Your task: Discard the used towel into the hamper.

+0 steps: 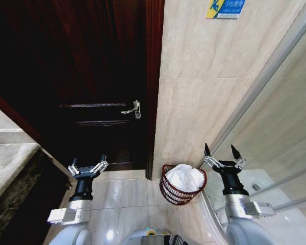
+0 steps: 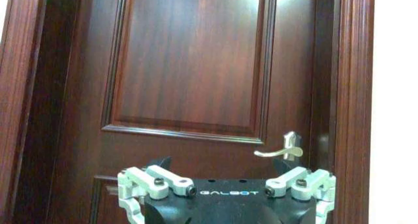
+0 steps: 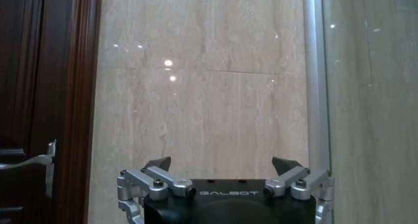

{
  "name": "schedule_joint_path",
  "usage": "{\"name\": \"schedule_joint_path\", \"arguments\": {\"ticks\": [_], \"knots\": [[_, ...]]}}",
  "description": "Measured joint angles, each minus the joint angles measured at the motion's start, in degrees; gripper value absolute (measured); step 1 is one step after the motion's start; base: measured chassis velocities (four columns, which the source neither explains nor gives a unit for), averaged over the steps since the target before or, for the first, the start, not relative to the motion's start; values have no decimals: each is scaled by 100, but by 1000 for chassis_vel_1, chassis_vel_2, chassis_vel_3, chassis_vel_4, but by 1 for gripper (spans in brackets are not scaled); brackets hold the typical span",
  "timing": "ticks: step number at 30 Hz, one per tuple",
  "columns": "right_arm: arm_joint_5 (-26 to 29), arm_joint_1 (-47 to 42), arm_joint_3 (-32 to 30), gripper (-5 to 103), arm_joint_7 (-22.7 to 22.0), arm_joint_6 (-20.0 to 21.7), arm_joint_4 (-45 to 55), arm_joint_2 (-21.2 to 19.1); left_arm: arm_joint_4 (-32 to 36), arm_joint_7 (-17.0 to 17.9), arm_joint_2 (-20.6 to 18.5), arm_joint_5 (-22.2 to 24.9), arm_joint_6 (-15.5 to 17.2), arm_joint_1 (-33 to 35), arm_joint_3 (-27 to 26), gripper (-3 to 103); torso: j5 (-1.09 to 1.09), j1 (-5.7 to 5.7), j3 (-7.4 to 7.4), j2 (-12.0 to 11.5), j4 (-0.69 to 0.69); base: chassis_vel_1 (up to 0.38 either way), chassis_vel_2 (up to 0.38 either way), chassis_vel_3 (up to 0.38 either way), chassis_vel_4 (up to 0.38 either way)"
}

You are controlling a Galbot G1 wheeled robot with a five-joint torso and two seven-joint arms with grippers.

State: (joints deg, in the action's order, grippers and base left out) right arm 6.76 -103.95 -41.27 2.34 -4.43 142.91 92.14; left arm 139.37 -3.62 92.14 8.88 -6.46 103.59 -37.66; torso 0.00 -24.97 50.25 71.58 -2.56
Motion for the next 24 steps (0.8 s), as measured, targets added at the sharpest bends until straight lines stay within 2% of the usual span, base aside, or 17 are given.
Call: {"name": "schedule_joint_path", "arguments": {"ticks": [24], "knots": [[0, 1, 0, 100, 6, 4, 1, 0, 5, -9, 0, 6, 9, 0, -1, 100, 0, 0, 0, 0, 0, 0, 0, 0, 0]]}}
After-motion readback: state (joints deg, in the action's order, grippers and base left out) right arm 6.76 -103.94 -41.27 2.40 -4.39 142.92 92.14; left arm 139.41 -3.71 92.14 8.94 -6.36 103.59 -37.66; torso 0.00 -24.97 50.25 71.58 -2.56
